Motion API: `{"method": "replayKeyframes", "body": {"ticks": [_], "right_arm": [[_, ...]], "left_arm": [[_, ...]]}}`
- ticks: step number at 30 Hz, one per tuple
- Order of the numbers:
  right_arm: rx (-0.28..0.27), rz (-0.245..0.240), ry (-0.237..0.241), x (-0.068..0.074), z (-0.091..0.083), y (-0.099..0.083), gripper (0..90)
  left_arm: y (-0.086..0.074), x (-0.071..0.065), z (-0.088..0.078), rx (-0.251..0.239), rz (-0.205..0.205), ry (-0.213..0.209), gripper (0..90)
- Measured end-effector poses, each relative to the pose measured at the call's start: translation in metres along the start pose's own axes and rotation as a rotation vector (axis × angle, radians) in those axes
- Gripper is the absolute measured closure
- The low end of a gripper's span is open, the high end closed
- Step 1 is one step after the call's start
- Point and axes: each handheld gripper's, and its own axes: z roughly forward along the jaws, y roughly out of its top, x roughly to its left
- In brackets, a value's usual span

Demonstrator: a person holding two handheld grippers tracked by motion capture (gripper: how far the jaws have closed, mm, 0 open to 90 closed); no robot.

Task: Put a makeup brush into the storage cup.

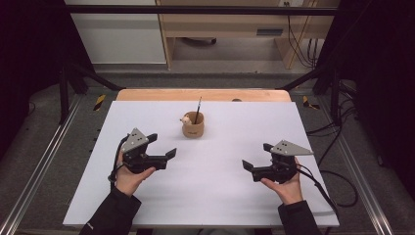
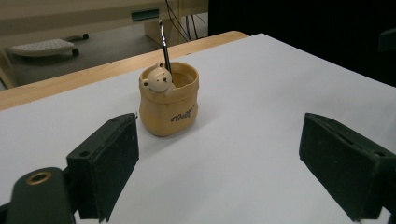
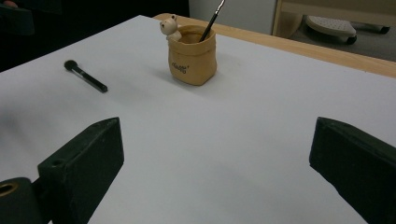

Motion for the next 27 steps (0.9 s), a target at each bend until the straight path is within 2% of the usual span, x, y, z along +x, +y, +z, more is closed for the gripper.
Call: {"method": "replayKeyframes", "body": {"ticks": [7, 12, 20, 23, 27], "right_arm": [[-0.005, 0.003, -0.001, 0.000, -0.003, 0.000, 3.6], [-0.007, 0.002, 0.002, 0.000, -0.004, 0.000, 3.6], [-0.016, 0.007, -0.001, 0.000, -0.007, 0.001, 3.5], [-0.017, 0.006, -0.005, 0.000, -0.008, 0.000, 3.6], [-0.019, 0.014, -0.008, -0.003, -0.009, -0.002, 3.7]], "left_arm": [[-0.008, 0.001, -0.011, -0.001, -0.017, 0.012, 10.5], [-0.013, 0.001, -0.017, 0.017, -0.010, 0.026, 9.0], [-0.026, 0.011, -0.026, 0.031, -0.032, 0.043, 7.4], [-0.029, 0.014, -0.031, 0.021, -0.046, 0.050, 7.3], [-0.032, 0.017, -0.035, 0.026, -0.041, 0.060, 7.5]]}}
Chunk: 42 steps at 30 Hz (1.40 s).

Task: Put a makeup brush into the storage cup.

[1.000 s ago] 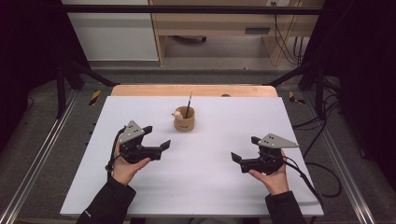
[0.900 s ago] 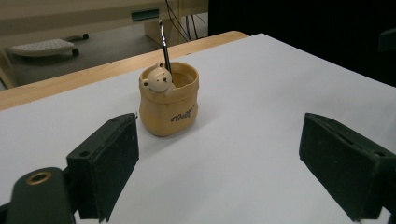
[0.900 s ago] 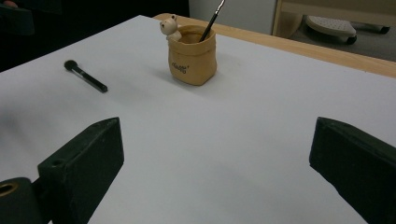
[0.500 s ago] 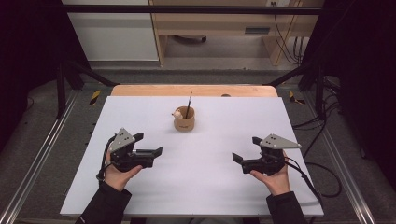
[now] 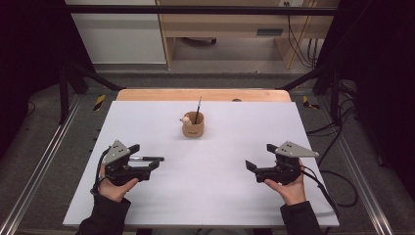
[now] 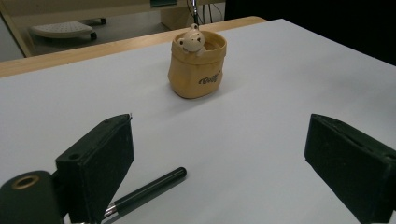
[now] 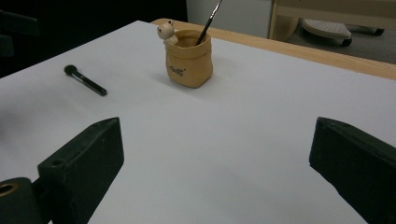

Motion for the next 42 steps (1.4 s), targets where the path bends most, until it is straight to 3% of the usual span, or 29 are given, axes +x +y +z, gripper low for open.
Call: {"method": "replayKeyframes", "body": {"ticks": [19, 42], "right_arm": [[0.003, 0.012, -0.007, -0.003, 0.001, -0.002, 3.7], [0.009, 0.000, -0.009, -0.002, 0.002, -0.003, 3.7]], "left_arm": [[0.001, 0.011, 0.002, 0.026, 0.024, -0.008, 7.1], [0.007, 0.044, 0.022, 0.111, 0.018, 0.020, 7.3]]}}
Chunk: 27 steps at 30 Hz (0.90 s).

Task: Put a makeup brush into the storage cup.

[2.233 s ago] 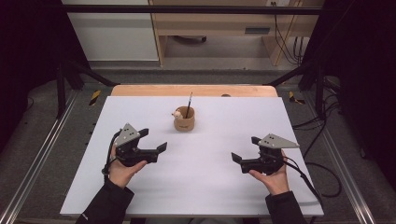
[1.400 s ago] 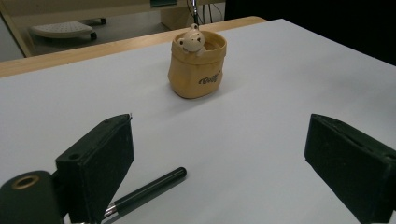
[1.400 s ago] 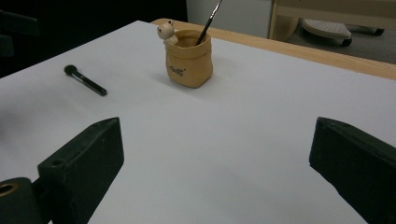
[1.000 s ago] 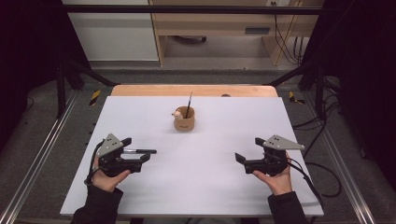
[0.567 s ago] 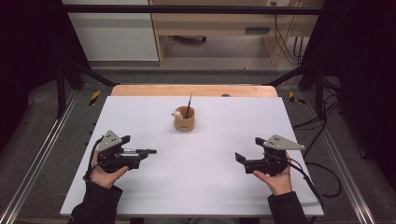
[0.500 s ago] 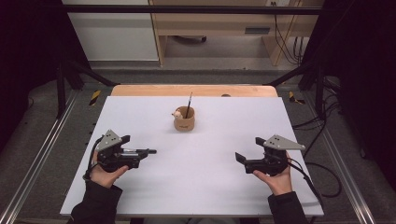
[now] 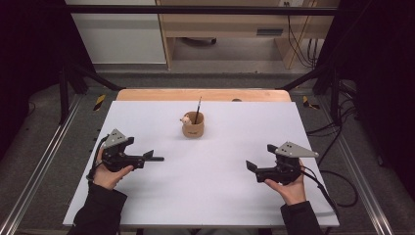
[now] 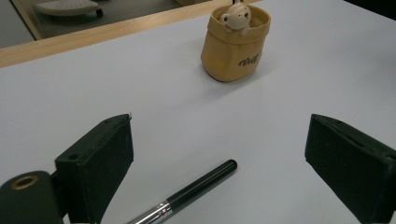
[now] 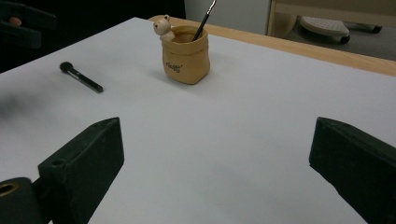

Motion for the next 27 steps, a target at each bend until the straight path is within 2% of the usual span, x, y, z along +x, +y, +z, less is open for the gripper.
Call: {"method": "replayKeyframes", "body": {"ticks": [12, 21, 27], "right_arm": [[0.000, 0.001, -0.001, 0.000, 0.000, 0.000, 3.7], [-0.002, -0.001, -0.003, 0.000, -0.001, 0.000, 3.7], [0.004, -0.001, -0.005, 0.001, 0.000, 0.000, 3.7]], "left_arm": [[-0.001, 0.009, 0.012, 0.048, 0.009, 0.003, 7.7], [-0.007, 0.015, 0.025, 0.142, 0.040, 0.013, 7.8], [-0.012, 0.021, 0.033, 0.179, 0.031, 0.018, 8.5]]}}
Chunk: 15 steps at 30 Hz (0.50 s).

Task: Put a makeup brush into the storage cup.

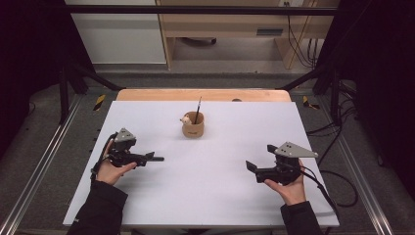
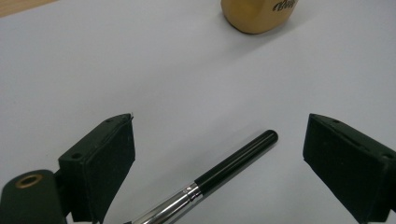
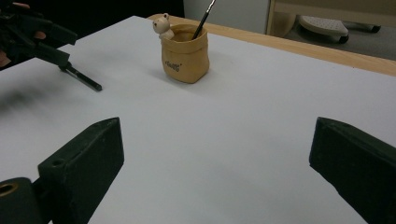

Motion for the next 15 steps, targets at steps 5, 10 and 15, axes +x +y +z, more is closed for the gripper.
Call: {"method": "replayKeyframes", "body": {"ticks": [5, 10, 15], "right_arm": [[-0.002, -0.002, -0.001, -0.001, -0.001, 0.000, 3.7], [0.003, -0.005, -0.004, -0.001, 0.000, 0.000, 3.6], [0.005, -0.005, -0.003, 0.000, 0.000, 0.000, 3.7]], "left_arm": [[-0.003, 0.003, 0.005, 0.032, 0.005, -0.005, 9.0], [-0.006, 0.005, 0.011, 0.071, 0.018, 0.001, 9.8], [-0.009, 0.005, 0.017, 0.099, 0.031, 0.000, 10.6]]}}
